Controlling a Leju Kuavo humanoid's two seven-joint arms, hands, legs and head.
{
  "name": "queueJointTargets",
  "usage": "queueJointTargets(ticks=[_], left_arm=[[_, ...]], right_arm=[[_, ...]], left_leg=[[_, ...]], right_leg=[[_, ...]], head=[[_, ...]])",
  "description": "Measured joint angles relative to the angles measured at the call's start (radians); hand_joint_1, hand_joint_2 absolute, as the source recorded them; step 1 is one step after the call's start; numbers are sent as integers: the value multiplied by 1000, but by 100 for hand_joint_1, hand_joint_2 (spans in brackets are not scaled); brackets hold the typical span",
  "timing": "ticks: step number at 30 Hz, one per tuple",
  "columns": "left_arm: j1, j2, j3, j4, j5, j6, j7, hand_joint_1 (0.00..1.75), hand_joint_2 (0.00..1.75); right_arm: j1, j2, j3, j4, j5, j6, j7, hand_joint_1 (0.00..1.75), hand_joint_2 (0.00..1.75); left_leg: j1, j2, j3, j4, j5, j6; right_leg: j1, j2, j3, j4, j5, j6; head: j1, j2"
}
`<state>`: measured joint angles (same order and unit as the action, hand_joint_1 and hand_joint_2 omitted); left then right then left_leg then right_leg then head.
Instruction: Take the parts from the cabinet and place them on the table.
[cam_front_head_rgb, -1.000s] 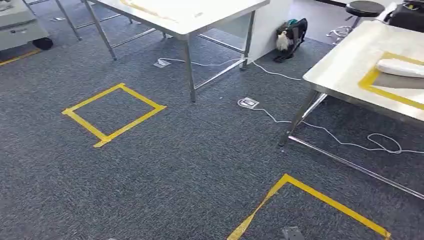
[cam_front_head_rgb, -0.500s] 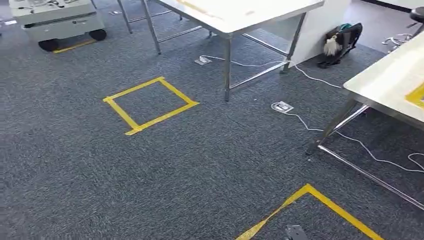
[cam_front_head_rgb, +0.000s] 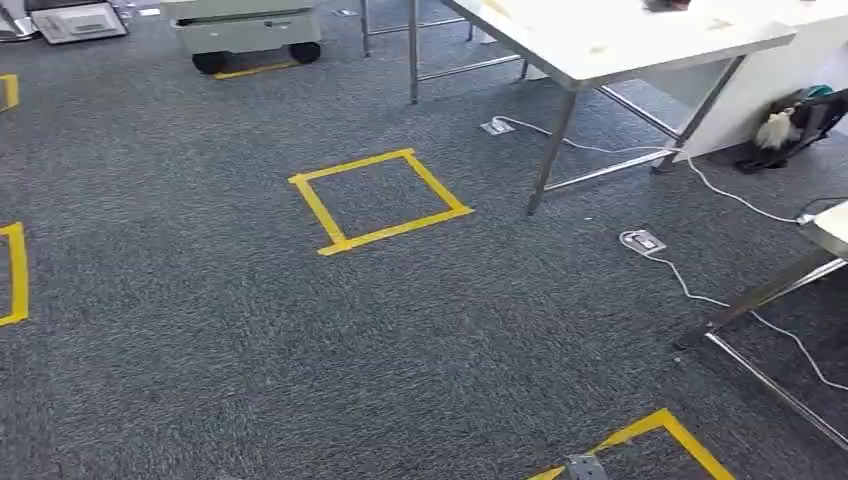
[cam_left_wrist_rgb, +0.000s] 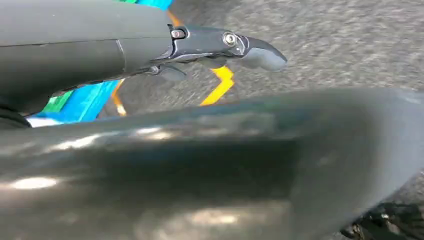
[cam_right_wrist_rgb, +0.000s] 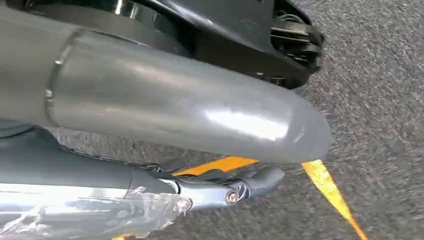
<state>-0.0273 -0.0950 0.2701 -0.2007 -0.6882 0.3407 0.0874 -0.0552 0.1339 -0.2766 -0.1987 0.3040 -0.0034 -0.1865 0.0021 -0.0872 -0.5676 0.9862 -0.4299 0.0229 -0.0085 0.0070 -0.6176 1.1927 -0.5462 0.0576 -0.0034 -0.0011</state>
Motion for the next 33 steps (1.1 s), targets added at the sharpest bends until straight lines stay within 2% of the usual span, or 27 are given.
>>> queueJointTargets(ticks=[1, 2, 3, 6, 7, 8, 9, 11, 12, 13, 14, 15, 16, 17, 18, 19, 22, 23, 24, 25, 26, 27, 28, 29, 31, 32, 33], left_arm=[[0, 0, 0, 0, 0, 0, 0, 0, 0], [-1, 0, 0, 0, -1, 0, 0, 0, 0], [-2, -1, 0, 0, -2, 0, 0, 0, 0], [4, -1, 0, 0, -4, -1, 0, 0, 0], [5, 1, 0, 1, -6, -1, 0, 0, 0], [6, 1, 0, 1, -7, -1, 0, 0, 0], [5, 0, 0, 1, -8, -1, 1, 0, 0], [-2, 0, 0, 1, -11, -1, 1, 0, 0], [-2, -1, 0, 1, -11, -1, 1, 0, 0], [-1, 0, 0, 1, -11, -1, 1, 0, 0], [1, 0, 0, 1, -11, -1, 1, 0, 0], [3, 0, 0, 1, -11, -1, 1, 0, 0], [3, 1, 0, 1, -11, -1, 1, 0, 0], [1, 1, 0, 1, -11, -1, 1, 0, 0], [-4, -1, 0, 1, -11, -1, 1, 0, 0], [-7, -1, 0, 1, -11, -1, 1, 0, 0], [0, 0, 0, 2, -11, -1, 2, 0, 0], [1, 0, 0, 2, -11, -1, 4, 0, 0], [0, 2, 0, 2, -11, 1, 9, 0, 0], [-2, 2, 0, 2, -11, 1, 9, 0, 0], [-6, 1, 0, 2, -11, 1, 10, 0, 0], [-6, 0, 0, 2, -11, 1, 10, 0, 0], [-5, 0, 0, 2, -11, 1, 10, 0, 0], [-4, -1, 0, 2, -11, 1, 11, 0, 0], [-3, 0, 0, 2, -11, 1, 11, 0, 0], [-4, 0, 0, 2, -11, 1, 11, 0, 0], [-5, -1, 0, 2, -11, 1, 11, 0, 0]], right_arm=[[-1, 0, 0, 0, 0, 0, 0, 0, 0], [-1, 0, 0, 0, 0, 0, 0, 0, 0], [-3, 0, 0, 0, 0, 3, 0, 0, 0], [-7, 0, 0, 0, 0, 5, 0, 0, 0], [-8, 0, 0, 0, 0, 6, -1, 0, 0], [-9, 0, 0, 0, 0, 6, -1, 0, 0], [-8, 0, 0, 0, 0, 7, -2, 0, 0], [-1, 0, 0, 0, 1, 6, -1, 0, 0], [1, 0, 0, 0, 1, 6, -1, 0, 0], [2, 0, 0, 0, 1, 6, -1, 0, 0], [1, 0, 0, 0, 1, 6, -1, 0, 0], [0, 0, 0, 0, 1, 6, -1, 0, 0], [0, 0, 0, 0, 1, 6, -1, 0, 0], [0, 0, 0, 0, 1, 7, -1, 0, 0], [2, 0, 0, 0, 1, 6, -1, 0, 0], [1, -1, 0, 0, 1, 6, -1, 0, 0], [-8, 0, 0, 0, 2, 6, -1, 0, 0], [-10, 0, 0, 0, 2, 7, -1, 0, 0], [-10, 0, 0, 0, 2, 7, -1, 0, 0], [-7, 0, 0, 0, 2, 7, -1, 0, 0], [-5, 0, 0, 0, 2, 7, 0, 0, 0], [0, 0, 0, 0, 2, 8, 1, 0, 0], [3, 0, 0, 1, 2, 8, 1, 0, 0], [5, 0, 0, 1, 2, 8, 1, 0, 0], [3, 0, 0, 1, 2, 8, 1, 0, 0], [3, 0, 0, 1, 2, 8, 1, 0, 0], [2, 0, 0, 1, 2, 8, 1, 0, 0]], left_leg=[[0, -14, 2, 0, 0, -1], [2, -27, 2, 0, 1, -4], [-3, -40, -2, 5, 0, -13], [9, -66, -12, -6, 10, -35], [9, -71, -14, -3, 11, -40], [5, -11, -21, 14, -3, -38], [2, 39, -49, 69, -44, -42], [5, 70, -127, 229, -124, -50], [6, 73, -161, 299, -147, -54], [7, 74, -171, 318, -143, -56], [9, 76, -155, 289, -115, -58], [10, 82, -117, 217, -73, -59], [10, 99, -66, 126, -33, -59], [10, 148, -14, 39, -6, -61], [4, 179, 5, -3, -12, -63], [6, 156, 3, 1, -9, -44], [0, 120, 3, -1, -11, -22], [6, 111, 4, -3, -8, -16], [7, 100, 4, -3, -7, -9], [6, 89, 2, -3, -6, -4], [5, 73, 1, -3, -6, -2], [3, 57, 1, -3, -6, -1], [2, 40, 1, -2, -6, -1], [2, 24, 2, -2, -6, -1], [2, -9, 6, -2, -6, -2], [3, -24, 8, -2, -6, -4], [0, -35, 5, 0, -5, -10]], right_leg=[[-2, 22, 42, -96, 49, -4], [-4, 69, 78, -176, 71, -7], [-3, 86, 83, -192, 62, -8], [7, 56, 90, -188, 66, -22], [1, 39, 92, -200, 76, -32], [0, 26, 94, -205, 80, -39], [1, 14, 94, -207, 81, -43], [3, -20, 93, -207, 79, -46], [4, -38, 92, -207, 78, -46], [4, -53, 92, -207, 77, -47], [3, -68, 93, -207, 75, -46], [2, -81, 95, -207, 74, -43], [0, -93, 98, -206, 71, -39], [1, -104, 103, -205, 67, -33], [11, -115, 92, -198, 57, -23], [11, -123, 98, -200, 52, -19], [6, -155, 125, -207, 48, -3], [0, -111, 117, -195, 37, 5], [-1, -55, 98, -149, 3, 6], [-1, -27, 59, -66, -42, 7], [-1, -14, 13, 32, -82, 8], [0, -10, -25, 105, -106, 6], [0, -9, -50, 139, -106, 3], [1, -8, -48, 119, -79, 0], [0, 8, 20, -48, 24, -8], [-2, 43, 64, -145, 70, -11], [-4, 88, 81, -183, 57, -12]], head=[[0, 0], [0, 0], [-1, 0], [0, 0], [-1, 0], [-1, 0], [-9, 0], [-8, 0], [-8, 0], [-9, 0], [-9, 0], [-9, 0], [-9, 0], [-9, 0], [-13, 0], [-4, 0], [-3, 0], [-1, 0], [4, 0], [4, 0], [4, 0], [6, 0], [6, 0], [5, 0], [5, 0], [6, 0], [5, 0]])
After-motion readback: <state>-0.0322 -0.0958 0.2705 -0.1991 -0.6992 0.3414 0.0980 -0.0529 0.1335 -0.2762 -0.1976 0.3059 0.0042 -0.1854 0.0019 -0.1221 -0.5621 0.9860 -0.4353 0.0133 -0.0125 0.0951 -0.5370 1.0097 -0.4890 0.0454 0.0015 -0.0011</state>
